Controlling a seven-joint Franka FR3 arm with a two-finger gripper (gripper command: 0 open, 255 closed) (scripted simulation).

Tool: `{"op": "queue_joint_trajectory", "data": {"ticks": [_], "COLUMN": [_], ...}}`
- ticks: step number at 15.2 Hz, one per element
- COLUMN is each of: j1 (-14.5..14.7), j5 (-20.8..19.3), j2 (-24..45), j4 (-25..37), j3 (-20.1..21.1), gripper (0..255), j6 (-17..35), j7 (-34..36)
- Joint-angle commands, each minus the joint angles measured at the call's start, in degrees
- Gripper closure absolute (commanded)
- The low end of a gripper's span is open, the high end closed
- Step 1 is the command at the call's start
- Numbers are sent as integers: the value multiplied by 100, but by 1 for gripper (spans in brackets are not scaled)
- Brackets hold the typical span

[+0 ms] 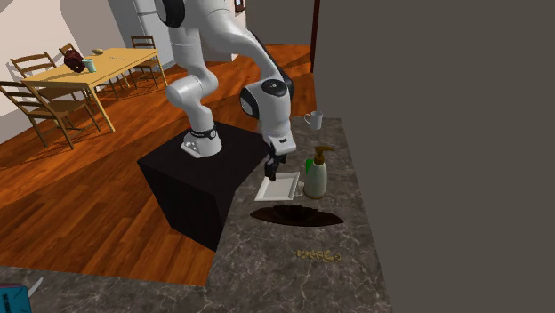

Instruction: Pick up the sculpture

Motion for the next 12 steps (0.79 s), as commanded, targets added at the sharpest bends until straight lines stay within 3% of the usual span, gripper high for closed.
{"op": "queue_joint_trajectory", "data": {"ticks": [1,8,12], "j1": [-91,-575,-620], "j5": [326,1187,1270], "j2": [559,2187,2388], "j4": [361,1579,1615], "j3": [-2,243,302], "gripper": [0,0,0], "j6": [126,298,453], "j7": [-279,-945,-1021]}}
